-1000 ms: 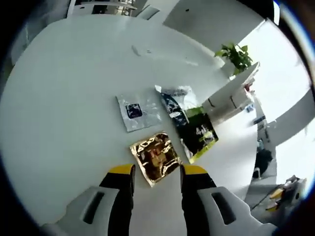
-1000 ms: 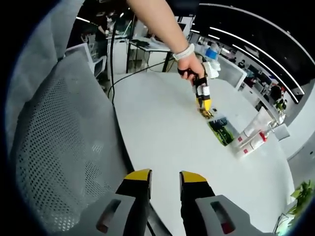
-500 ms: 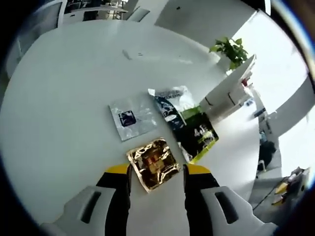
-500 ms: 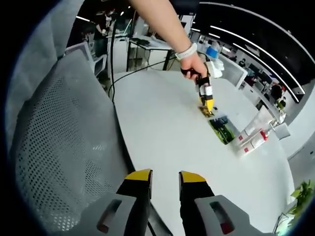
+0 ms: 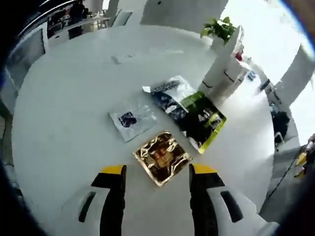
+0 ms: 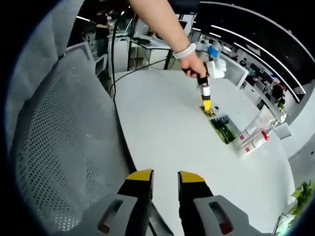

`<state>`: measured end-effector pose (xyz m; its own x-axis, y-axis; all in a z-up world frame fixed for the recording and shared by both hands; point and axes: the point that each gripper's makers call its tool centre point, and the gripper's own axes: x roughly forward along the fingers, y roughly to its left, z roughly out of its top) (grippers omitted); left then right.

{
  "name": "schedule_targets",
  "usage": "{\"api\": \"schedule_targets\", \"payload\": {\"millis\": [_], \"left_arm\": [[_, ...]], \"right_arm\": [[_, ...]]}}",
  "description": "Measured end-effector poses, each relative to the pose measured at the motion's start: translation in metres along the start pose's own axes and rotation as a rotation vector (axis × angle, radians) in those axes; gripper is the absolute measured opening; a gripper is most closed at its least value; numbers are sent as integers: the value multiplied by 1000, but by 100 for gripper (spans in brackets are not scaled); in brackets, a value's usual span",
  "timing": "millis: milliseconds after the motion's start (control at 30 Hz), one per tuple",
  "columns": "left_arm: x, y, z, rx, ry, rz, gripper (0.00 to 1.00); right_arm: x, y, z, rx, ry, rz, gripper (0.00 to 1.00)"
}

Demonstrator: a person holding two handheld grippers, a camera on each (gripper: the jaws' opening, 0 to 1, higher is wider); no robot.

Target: Arrange the skincare products in the storage area until every visible bottle or jar stands upright without overlapping.

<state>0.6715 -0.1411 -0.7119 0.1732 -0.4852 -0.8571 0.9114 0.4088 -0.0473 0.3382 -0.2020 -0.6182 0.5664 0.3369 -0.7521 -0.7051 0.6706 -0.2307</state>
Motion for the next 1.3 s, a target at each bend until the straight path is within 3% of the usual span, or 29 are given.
{"api": "schedule_targets", "payload": {"millis": [33, 100, 200, 367, 600, 1000, 1167, 1300], "left_arm": [[-1, 0, -3, 78, 21, 25, 46], [-1, -3, -5, 127, 35, 39, 40], [0, -5, -2, 109, 11, 39, 39], [4, -7, -4, 144, 33, 42, 29], [4, -11, -1, 130, 13, 25, 23], [-2, -9, -5, 114, 4, 25, 29], [-15, -5, 0, 77, -47, 43, 30], [-32, -6, 16, 9, -156, 46, 31]], "right_arm": [[0, 0, 0, 0, 0, 1, 13], [0, 1, 0, -1, 0, 2, 13], [0, 1, 0, -4, 1, 4, 13], [0, 0, 0, 1, 1, 2, 13], [0, 1, -1, -1, 4, 2, 12], [1, 1, -2, -4, 8, 5, 12], [0, 1, -1, -7, 2, 1, 12], [0, 0, 1, -7, -4, -5, 12]]}}
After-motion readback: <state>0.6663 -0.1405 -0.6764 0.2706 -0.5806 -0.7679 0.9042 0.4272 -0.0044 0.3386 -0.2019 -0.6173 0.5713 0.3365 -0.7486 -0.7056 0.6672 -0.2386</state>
